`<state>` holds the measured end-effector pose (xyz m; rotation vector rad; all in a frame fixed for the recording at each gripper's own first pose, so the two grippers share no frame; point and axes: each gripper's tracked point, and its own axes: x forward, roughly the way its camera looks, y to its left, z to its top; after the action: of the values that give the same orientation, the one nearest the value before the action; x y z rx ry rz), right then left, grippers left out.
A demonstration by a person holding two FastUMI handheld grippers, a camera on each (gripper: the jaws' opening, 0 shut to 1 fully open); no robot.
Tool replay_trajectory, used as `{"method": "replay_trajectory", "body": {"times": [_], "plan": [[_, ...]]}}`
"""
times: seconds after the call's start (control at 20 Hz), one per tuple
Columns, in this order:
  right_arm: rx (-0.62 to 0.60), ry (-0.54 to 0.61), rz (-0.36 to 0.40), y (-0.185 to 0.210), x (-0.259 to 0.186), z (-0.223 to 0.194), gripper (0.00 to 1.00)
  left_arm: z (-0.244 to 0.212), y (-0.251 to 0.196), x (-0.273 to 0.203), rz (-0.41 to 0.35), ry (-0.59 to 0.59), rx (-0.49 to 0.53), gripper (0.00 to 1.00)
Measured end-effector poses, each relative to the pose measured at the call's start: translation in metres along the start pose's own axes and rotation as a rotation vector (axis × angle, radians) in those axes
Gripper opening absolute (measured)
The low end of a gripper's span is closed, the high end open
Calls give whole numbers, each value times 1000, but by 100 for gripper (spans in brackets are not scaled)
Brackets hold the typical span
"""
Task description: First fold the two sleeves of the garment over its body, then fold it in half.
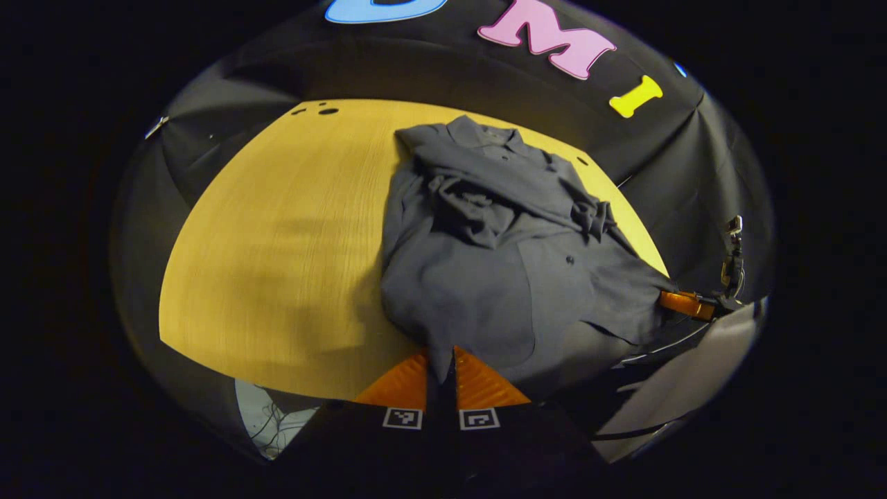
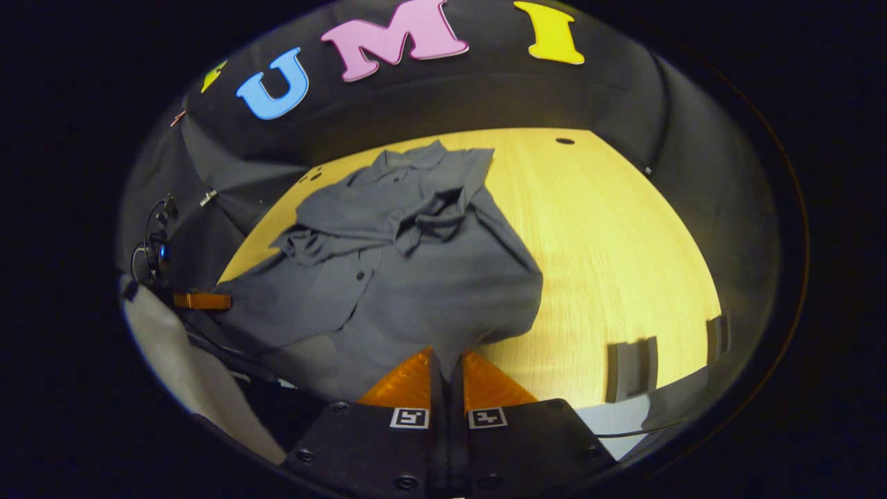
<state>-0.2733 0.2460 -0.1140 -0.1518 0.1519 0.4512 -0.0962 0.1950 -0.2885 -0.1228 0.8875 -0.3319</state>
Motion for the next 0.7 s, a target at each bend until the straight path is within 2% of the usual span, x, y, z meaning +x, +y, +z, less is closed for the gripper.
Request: {"method": "replay_trajectory", "body": {"times": [0.05, 0.1, 0.3, 0.65, 0.7], "plan": [[10, -33, 9, 3, -2, 17, 1, 14, -4, -3, -7, -28, -2, 6], [19, -63, 21, 7, -3, 31, 6, 28, -6, -4, -13, -59, -7, 6], [30, -178, 56, 20, -7, 89, 6, 84, -21, -16, -39, -183, -17, 6], [90, -338, 85, 29, 2, 171, 6, 164, -29, -25, -76, -359, -101, 5], [97, -358, 86, 29, 5, 182, 6, 174, -30, -24, -81, -380, -107, 2]]}}
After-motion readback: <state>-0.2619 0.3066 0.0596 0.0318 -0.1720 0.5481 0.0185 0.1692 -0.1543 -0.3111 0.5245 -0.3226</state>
